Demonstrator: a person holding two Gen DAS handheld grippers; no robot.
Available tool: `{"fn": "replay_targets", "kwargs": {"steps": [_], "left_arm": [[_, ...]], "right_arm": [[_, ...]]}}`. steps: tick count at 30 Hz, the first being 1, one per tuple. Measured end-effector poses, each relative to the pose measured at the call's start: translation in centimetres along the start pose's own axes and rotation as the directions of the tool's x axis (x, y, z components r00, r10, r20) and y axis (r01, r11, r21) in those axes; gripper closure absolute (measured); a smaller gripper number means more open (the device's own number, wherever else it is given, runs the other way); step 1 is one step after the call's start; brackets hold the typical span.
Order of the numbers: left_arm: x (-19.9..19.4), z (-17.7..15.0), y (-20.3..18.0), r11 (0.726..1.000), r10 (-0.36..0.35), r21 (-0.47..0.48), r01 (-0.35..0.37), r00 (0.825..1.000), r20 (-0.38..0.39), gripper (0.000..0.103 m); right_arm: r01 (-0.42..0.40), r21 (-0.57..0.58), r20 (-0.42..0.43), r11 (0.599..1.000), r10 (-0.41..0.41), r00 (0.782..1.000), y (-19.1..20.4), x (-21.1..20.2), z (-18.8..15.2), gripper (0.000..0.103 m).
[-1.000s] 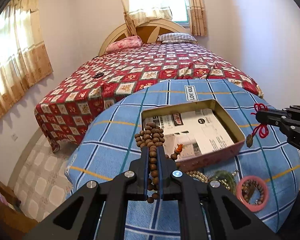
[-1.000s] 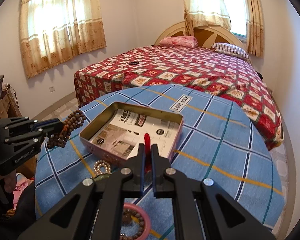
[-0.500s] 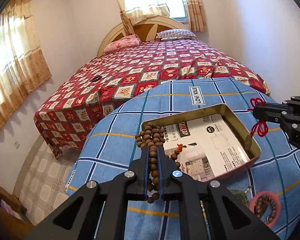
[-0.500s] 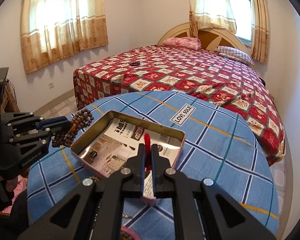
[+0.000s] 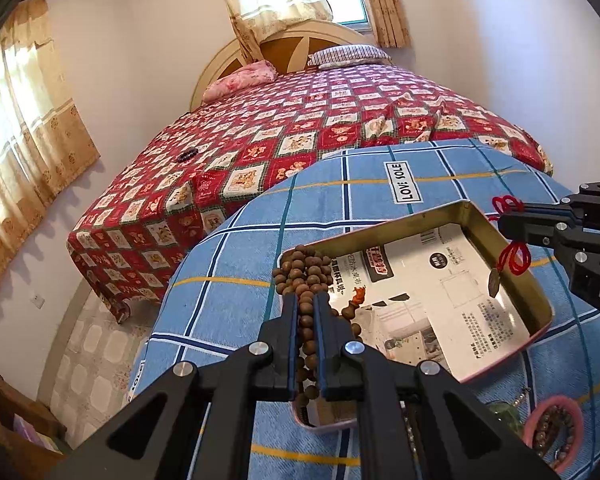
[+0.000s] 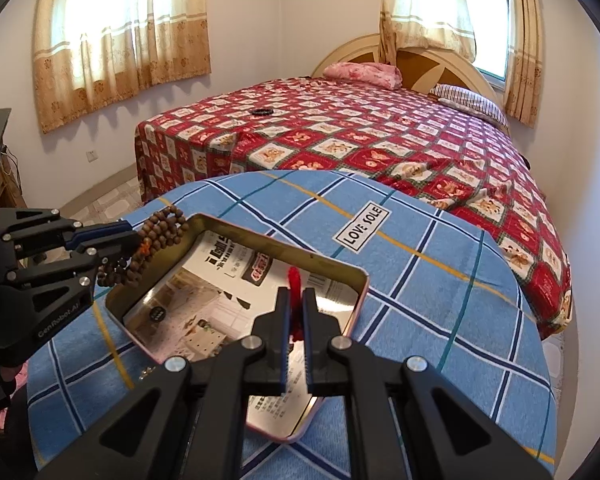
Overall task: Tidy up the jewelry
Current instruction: 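Lift and carry the bead strand and red cord over the pink tin with both tools, then open the left tool dropping the beads into the tin while the right tool drops the cord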
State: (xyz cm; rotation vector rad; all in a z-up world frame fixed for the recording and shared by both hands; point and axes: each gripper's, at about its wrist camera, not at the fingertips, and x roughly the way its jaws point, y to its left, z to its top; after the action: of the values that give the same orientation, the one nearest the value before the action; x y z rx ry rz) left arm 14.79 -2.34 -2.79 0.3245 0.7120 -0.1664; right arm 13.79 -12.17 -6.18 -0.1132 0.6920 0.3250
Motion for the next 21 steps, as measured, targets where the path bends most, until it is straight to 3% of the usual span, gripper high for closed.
{"fn": "replay_targets", "kwargs": {"steps": [21], "left_arm": [[3.5,-0.3,-0.4,0.999,0.026,0.037,-0.024,0.998,-0.063,0.096]], "right_arm": [[0.016,-0.038,-0.072,0.999,-0.019,0.997,0.1,3.3,-0.7,0.095]]}}
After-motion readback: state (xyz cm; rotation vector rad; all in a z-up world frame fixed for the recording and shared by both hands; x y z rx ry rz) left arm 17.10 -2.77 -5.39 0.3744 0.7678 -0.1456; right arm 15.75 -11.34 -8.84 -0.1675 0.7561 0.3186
